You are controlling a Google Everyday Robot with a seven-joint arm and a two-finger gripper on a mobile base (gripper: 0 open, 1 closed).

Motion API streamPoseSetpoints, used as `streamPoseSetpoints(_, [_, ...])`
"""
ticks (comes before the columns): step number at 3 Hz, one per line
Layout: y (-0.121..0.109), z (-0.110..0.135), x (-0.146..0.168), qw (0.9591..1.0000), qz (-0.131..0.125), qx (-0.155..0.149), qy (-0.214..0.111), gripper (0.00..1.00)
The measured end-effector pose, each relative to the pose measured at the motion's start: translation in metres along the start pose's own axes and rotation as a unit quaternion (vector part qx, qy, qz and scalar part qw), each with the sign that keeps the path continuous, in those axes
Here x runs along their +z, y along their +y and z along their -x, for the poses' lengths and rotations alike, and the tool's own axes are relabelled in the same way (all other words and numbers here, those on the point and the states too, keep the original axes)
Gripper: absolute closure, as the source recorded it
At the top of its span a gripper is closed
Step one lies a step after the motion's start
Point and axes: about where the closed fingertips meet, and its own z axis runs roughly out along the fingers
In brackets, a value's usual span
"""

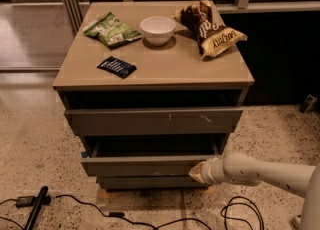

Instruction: Close middle drawer

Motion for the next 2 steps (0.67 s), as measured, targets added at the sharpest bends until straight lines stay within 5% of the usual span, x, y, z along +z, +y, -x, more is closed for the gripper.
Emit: streamPoseSetpoints(2, [0.0002,-0.0001,0.0,1.0,0.0,0.0,0.0,0.07])
